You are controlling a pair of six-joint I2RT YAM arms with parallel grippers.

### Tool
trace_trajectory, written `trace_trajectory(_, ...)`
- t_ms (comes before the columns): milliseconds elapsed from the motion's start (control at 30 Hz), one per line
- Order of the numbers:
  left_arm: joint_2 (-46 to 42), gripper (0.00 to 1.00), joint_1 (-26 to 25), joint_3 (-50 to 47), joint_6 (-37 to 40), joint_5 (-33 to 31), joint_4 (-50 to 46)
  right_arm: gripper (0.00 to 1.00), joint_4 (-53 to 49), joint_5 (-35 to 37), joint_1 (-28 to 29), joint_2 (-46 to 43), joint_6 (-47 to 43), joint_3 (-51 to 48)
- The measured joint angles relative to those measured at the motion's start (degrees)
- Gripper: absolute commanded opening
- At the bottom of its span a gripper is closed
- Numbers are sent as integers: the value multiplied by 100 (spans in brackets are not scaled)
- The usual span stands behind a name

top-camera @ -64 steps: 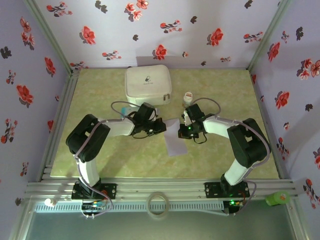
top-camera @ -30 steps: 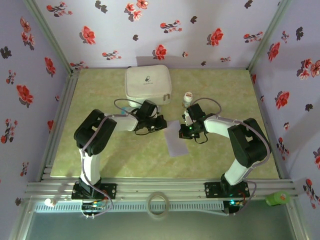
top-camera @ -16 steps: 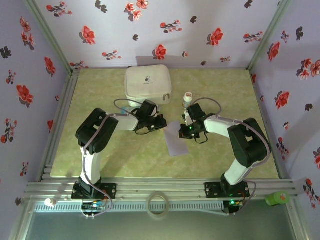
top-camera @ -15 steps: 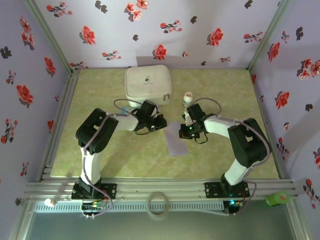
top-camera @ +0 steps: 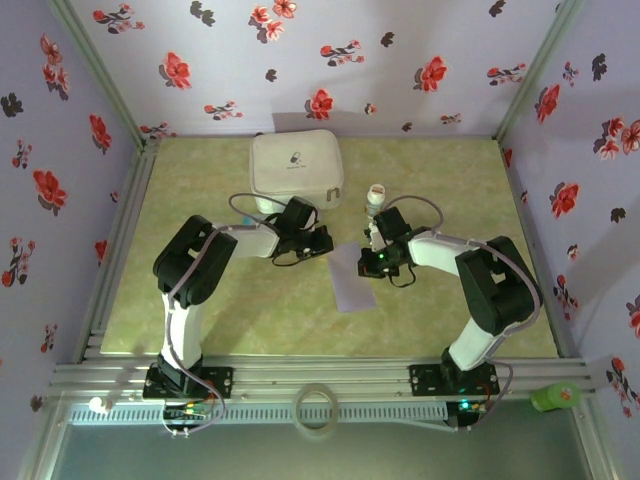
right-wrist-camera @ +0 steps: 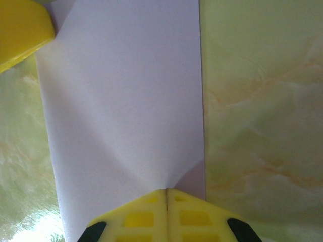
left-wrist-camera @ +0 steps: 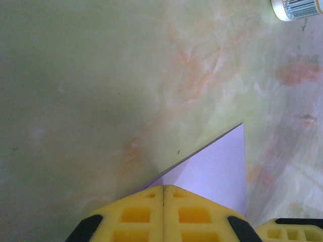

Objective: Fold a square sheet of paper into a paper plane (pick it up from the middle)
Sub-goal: First fold the square sheet of paper in half at the center of the table.

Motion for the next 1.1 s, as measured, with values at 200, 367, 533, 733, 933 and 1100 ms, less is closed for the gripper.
trace_trajectory(200,0,6,-2,0,-42,-70,4,0,-2,2,0,0,0,0)
trace_trajectory(367,0,6,-2,17,-61,-175,7,0,42,4,0,0,0,-2)
trace_trajectory(533,0,6,-2,57,-63,-339,-26,0,66,9,0,0,0,-11)
trace_trajectory(733,0,6,-2,105,-63,-461,-96,0,66,9,0,0,0,-11)
trace_trajectory(933,-2,6,-9,155,-61,-599,-157,0,66,9,0,0,0,-13)
trace_trajectory(1100,-13,7,-20,293,-17,-946,-380,0,63,20,-2,-13,0,-22)
